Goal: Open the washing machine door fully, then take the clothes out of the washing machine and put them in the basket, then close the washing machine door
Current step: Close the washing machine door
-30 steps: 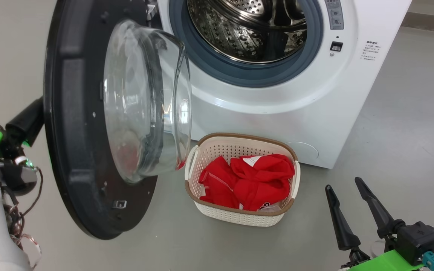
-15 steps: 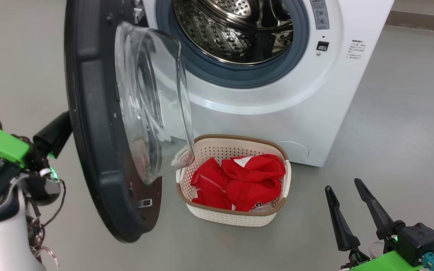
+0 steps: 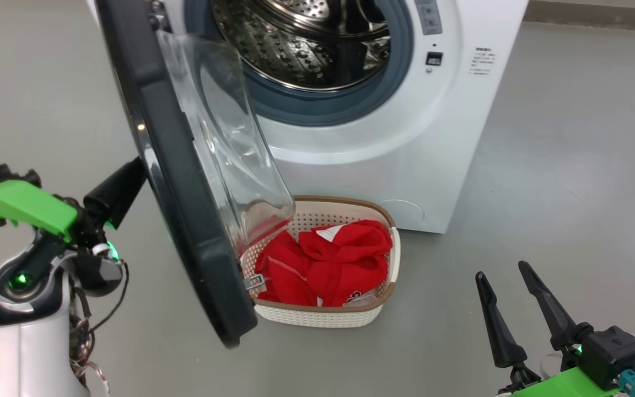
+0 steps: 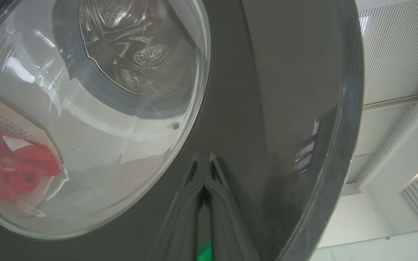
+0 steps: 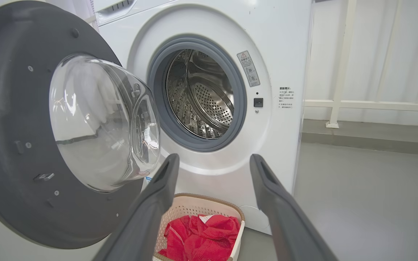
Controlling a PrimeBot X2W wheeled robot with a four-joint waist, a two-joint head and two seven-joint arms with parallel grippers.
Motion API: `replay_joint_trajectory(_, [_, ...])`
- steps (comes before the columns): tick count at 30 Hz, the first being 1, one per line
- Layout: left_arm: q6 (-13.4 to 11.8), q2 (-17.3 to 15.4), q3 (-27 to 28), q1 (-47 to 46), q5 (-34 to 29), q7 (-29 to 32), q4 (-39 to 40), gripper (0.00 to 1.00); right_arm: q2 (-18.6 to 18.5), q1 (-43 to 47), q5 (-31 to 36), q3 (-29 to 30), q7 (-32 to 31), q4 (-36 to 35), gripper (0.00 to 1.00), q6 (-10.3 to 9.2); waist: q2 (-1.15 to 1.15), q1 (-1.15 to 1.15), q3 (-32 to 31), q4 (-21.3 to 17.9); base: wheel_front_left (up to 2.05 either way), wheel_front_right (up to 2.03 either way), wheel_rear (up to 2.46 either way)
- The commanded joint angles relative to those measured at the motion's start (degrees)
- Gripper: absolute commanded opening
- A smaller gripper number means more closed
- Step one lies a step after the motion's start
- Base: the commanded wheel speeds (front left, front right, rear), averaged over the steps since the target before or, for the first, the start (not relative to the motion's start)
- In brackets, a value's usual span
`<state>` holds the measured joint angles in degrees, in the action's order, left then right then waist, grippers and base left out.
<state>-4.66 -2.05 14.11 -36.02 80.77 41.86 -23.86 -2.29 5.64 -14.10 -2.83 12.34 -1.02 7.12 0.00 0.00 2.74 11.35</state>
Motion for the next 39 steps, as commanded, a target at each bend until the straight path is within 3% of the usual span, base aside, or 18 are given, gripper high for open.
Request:
replay_joint_trajectory(1, [1.02,-0.84,0.12,-0.3,0.93,-0.29,1.12,0.0,-0.59,-2.35,0.16,-1.46,0.19,-1.68,1.0,0.36,0.0,0.0,0.44,-1.3,0.0,0.0,0.0])
replay_joint_trajectory(39, [6.14,-0.83,-4.62,-5.6,5.05,-6.04,-7.08,0.0,-0.59,-3.53,0.45,-1.56,-0.38,-2.3,1.0,0.36,0.0,0.0,2.6,-10.77,0.0,0.0,0.0])
